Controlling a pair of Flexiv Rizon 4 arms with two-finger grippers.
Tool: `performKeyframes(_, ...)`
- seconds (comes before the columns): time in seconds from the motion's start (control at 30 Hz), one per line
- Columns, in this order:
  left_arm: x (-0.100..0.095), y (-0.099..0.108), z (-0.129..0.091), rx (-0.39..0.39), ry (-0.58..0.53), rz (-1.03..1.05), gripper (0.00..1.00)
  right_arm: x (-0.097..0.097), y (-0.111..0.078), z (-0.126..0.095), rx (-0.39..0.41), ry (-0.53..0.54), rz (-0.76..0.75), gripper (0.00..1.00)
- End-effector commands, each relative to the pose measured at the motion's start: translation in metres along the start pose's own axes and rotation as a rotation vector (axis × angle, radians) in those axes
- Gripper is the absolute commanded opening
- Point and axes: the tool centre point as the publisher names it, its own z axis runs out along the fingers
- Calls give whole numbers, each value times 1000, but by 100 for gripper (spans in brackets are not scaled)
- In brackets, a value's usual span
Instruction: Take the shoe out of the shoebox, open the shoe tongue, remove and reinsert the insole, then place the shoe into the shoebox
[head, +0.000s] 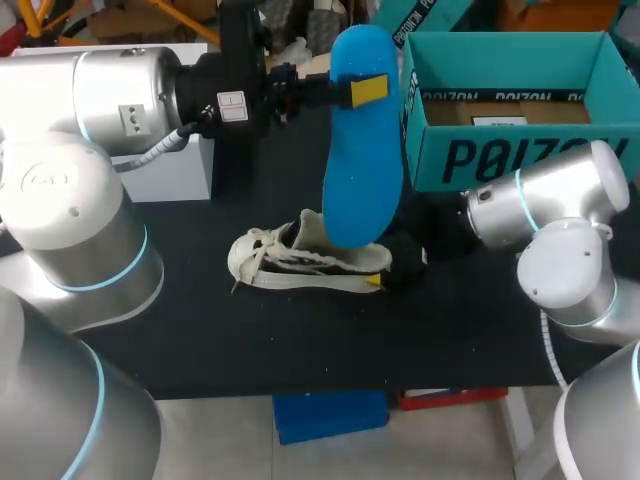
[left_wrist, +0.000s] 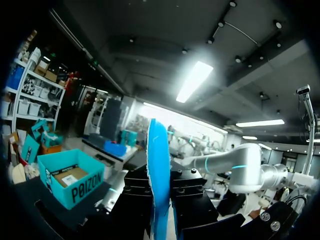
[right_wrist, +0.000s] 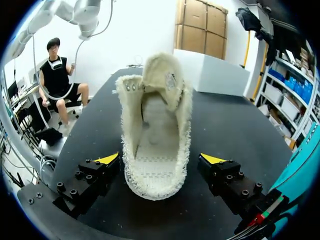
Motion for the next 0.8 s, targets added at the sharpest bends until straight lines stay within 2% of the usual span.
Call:
performKeyframes(0.03,0,0,1,-5,-2,-2,0,-1,-1,2,-12,13,3,100)
performKeyframes(0.43,0,0,1,-5,-2,-2,0,2,-11,11,-64,17,44,100)
performKeyframes(0.8,0,0,1,-5,-2,-2,0,5,-18,16,-76,22,60,100)
